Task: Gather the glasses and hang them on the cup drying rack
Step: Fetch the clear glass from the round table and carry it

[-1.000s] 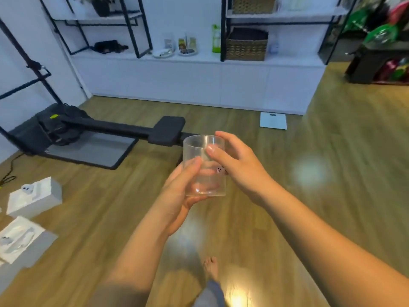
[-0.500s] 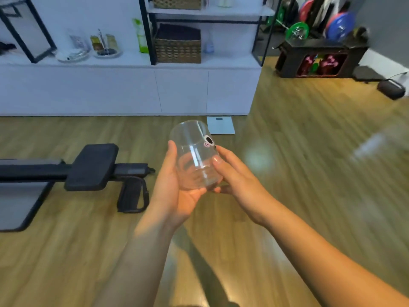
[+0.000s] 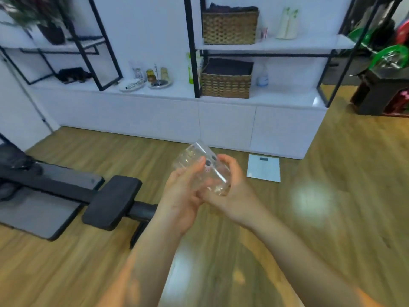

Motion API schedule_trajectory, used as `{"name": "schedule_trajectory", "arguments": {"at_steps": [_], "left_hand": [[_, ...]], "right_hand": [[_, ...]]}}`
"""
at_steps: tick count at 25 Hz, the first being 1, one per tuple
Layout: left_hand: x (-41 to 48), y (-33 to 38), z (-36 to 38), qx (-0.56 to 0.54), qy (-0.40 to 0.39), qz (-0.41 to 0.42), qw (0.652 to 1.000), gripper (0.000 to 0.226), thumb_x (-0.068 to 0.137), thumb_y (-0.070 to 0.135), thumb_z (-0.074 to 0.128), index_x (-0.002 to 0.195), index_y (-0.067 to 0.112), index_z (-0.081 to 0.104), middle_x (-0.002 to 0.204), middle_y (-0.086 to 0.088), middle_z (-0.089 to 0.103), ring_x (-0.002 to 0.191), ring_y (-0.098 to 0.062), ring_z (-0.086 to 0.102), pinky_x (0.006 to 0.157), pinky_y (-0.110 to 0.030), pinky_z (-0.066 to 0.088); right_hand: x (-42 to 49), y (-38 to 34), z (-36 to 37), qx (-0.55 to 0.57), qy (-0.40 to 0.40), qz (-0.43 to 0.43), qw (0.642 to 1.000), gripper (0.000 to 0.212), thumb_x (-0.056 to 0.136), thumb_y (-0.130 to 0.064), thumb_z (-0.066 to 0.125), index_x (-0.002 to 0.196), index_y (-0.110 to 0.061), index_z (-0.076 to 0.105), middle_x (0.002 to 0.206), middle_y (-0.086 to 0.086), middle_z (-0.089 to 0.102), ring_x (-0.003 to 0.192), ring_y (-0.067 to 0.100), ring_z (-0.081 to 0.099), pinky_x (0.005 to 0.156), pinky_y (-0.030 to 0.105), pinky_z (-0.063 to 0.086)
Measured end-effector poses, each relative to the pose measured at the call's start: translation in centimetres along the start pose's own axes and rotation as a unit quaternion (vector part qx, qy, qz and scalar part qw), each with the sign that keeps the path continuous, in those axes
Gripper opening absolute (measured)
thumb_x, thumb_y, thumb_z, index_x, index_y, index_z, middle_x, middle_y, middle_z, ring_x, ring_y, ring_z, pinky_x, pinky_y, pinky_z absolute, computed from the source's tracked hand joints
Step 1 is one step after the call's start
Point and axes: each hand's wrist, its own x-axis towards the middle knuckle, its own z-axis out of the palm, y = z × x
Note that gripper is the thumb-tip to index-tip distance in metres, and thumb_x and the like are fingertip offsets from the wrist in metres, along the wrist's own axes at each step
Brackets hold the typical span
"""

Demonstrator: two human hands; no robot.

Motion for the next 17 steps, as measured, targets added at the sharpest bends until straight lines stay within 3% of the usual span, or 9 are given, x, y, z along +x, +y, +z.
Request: {"name": "schedule_trajectory", "arguments": {"at_steps": [2, 4, 6, 8, 10, 12, 14, 17], "left_hand": [[3.2, 1.3, 1.3, -0.002, 0.025, 0.040, 0.999, 0.063, 0.083, 0.022, 0.070, 0.136, -0.002, 0.047, 0.131, -0.028, 0.059, 0.118, -0.041, 0.059, 0.098, -0.054, 0.045], [7.3, 2.2, 2.2, -0.020, 0.036, 0.063, 0.997, 0.068, 0.084, 0.024, 0.071, 0.139, -0.003, 0.042, 0.134, -0.030, 0.055, 0.122, -0.043, 0.054, 0.103, -0.058, 0.039], [11.5, 3.1, 2.8, -0.034, 0.025, 0.077, 0.996, 0.064, 0.090, 0.029, 0.062, 0.139, -0.004, 0.039, 0.137, -0.033, 0.050, 0.124, -0.048, 0.050, 0.093, -0.052, 0.044], [17.2, 4.4, 3.2, -0.055, -0.006, 0.088, 0.995, 0.053, 0.092, 0.034, 0.056, 0.129, -0.004, 0.047, 0.134, -0.034, 0.051, 0.116, -0.049, 0.056, 0.085, -0.047, 0.046], [23.8, 5.5, 3.2, -0.066, -0.063, 0.085, 0.992, 0.030, 0.092, 0.032, 0.059, 0.107, 0.007, 0.061, 0.115, -0.027, 0.065, 0.095, -0.037, 0.068, 0.074, -0.040, 0.056], [29.4, 6.5, 3.3, -0.073, -0.114, 0.075, 0.988, 0.016, 0.090, 0.027, 0.061, 0.098, 0.014, 0.066, 0.109, -0.019, 0.069, 0.093, -0.034, 0.070, 0.073, -0.042, 0.058], [35.2, 7.8, 3.6, -0.083, -0.136, 0.047, 0.986, 0.031, 0.082, 0.028, 0.067, 0.108, 0.012, 0.065, 0.114, -0.020, 0.065, 0.103, -0.037, 0.067, 0.084, -0.050, 0.055], [42.1, 9.9, 3.3, -0.039, -0.130, 0.026, 0.990, 0.054, 0.070, 0.030, 0.076, 0.118, 0.009, 0.065, 0.106, -0.011, 0.064, 0.103, -0.034, 0.066, 0.085, -0.049, 0.056]], "right_hand": [[4.1, 0.2, -1.9, 0.004, -0.006, -0.020, 1.000, 0.084, 0.066, -0.028, 0.090, 0.133, -0.035, 0.040, 0.117, -0.021, 0.062, 0.097, -0.006, 0.063, 0.081, 0.014, 0.051], [8.1, 0.4, -3.9, 0.012, 0.010, -0.045, 0.999, 0.082, 0.058, -0.038, 0.091, 0.125, -0.046, 0.043, 0.105, -0.029, 0.065, 0.091, -0.008, 0.065, 0.070, 0.008, 0.048], [11.7, 0.3, -5.7, 0.023, 0.024, -0.056, 0.998, 0.080, 0.052, -0.048, 0.089, 0.118, -0.053, 0.044, 0.106, -0.029, 0.064, 0.088, -0.002, 0.067, 0.069, 0.011, 0.049], [16.8, 0.4, -7.8, 0.023, 0.054, -0.064, 0.996, 0.078, 0.050, -0.053, 0.087, 0.117, -0.055, 0.046, 0.106, -0.017, 0.067, 0.086, -0.001, 0.067, 0.068, 0.013, 0.050], [22.7, 0.9, -9.4, 0.025, 0.095, -0.055, 0.994, 0.076, 0.051, -0.057, 0.084, 0.117, -0.058, 0.045, 0.112, -0.013, 0.063, 0.087, 0.000, 0.065, 0.068, 0.018, 0.052], [27.5, 0.9, -10.1, 0.041, 0.128, -0.041, 0.990, 0.075, 0.052, -0.061, 0.081, 0.117, -0.061, 0.043, 0.118, -0.016, 0.058, 0.090, 0.004, 0.066, 0.068, 0.019, 0.053], [33.3, 0.7, -10.7, 0.034, 0.167, -0.027, 0.985, 0.076, 0.052, -0.065, 0.077, 0.119, -0.060, 0.041, 0.124, -0.016, 0.054, 0.095, 0.008, 0.066, 0.068, 0.021, 0.054], [41.9, 0.4, -11.1, 0.030, 0.202, -0.033, 0.978, 0.080, 0.054, -0.065, 0.075, 0.125, -0.052, 0.042, 0.127, -0.014, 0.052, 0.104, 0.010, 0.063, 0.082, 0.032, 0.056]]}}
